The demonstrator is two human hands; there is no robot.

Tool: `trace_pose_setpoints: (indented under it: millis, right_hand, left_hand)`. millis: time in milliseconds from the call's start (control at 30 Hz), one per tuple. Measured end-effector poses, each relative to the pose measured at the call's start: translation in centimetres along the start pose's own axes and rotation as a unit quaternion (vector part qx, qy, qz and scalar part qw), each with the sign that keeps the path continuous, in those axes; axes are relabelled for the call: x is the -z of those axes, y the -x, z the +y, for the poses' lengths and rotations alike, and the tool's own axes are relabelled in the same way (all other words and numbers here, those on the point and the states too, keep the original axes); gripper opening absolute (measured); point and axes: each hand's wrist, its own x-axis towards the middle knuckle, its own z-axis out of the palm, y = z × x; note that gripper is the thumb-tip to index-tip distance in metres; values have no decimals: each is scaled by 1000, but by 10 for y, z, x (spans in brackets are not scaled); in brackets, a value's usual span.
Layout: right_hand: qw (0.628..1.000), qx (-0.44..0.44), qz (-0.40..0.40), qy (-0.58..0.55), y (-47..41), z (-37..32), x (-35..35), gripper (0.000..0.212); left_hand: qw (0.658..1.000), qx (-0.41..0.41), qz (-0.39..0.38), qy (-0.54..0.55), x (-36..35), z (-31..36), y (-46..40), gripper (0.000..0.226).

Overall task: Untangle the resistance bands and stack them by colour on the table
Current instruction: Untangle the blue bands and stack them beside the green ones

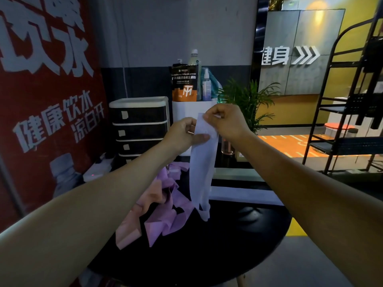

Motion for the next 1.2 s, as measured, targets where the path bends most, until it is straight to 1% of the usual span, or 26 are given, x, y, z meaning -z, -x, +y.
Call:
trace_pose_setpoints:
  millis: [67, 133, 167, 233, 300, 433, 500, 533, 600, 633, 667, 700, 733, 767, 800, 867, 900, 933, 1000, 1100, 1200]
  right_hand:
    - [998, -26, 47, -37, -2, 4, 2, 11]
    - [993, -55, 90, -57, -6, 9, 5, 13]
    - [989, -72, 111, -63, -6, 12, 7, 13]
    - [978, -115, 153, -84, -6, 19, 15, 12]
    - [967, -152, 181, -91, -4, 26, 22, 13]
    - [944, -214, 216, -127, 2, 44, 32, 8]
    - [932, -241, 232, -139, 4, 51, 37, 18]
    - [926, -254, 239, -145, 5, 54, 39, 19]
    - [919, -272, 247, -144, 8, 60, 39, 16]
    - [917, -278, 250, -139, 10, 64, 39, 14]
    - [916, -283, 250, -133, 12, 68, 38, 13]
    - [917, -286, 248, -128, 14, 71, 37, 12]
    - [917, -290, 246, -121, 17, 75, 37, 9]
    - [915, -298, 246, -113, 19, 78, 37, 8]
    - [913, -307, 247, -108, 22, 82, 37, 8]
    - [906, -323, 252, -105, 26, 91, 39, 7]
    - [903, -331, 254, -103, 29, 94, 39, 7]
    - [899, -340, 255, -101, 31, 97, 40, 8]
    - [893, -357, 259, -91, 35, 103, 43, 11]
    - [887, -369, 265, -83, 42, 110, 51, 9]
    - [883, -375, 274, -60, 51, 118, 59, 11]
  left_hand:
    - [996, -3, -30, -87, -8, -8, 1, 25]
    - [983, 14, -57, -174, -16, -24, 3, 32]
    - [976, 22, -63, -207, -18, -34, 4, 32]
    - [969, 47, -67, -231, -21, -53, 7, 27]
    - [961, 70, -63, -262, -20, -67, 10, 25]
    - [926, 115, -41, -357, -8, -90, 12, 16]
    - [906, 146, -12, -396, 0, -102, 12, 7]
    - [903, 156, 5, -401, 4, -107, 12, 3]
    - [914, 187, 51, -357, 8, -117, 11, 8]
    - [926, 209, 76, -304, 9, -118, 11, 6]
    - [939, 245, 98, -221, 10, -122, 9, 7]
    - [944, 285, 121, -114, 11, -122, 9, 13]
    - [938, 319, 135, -5, 11, -122, 9, 18]
    - [928, 334, 143, 88, 12, -120, 10, 22]
    - [917, 337, 150, 154, 12, -118, 11, 24]
    - [905, 322, 155, 229, 11, -116, 9, 14]
    - [904, 313, 152, 249, 9, -113, 10, 11]
    - [905, 301, 152, 259, 7, -110, 11, 14]
    - [914, 281, 149, 250, 3, -108, 12, 18]
    - [930, 268, 134, 214, 0, -106, 13, 23]
    - [942, 270, 67, 191, -3, -103, 16, 25]
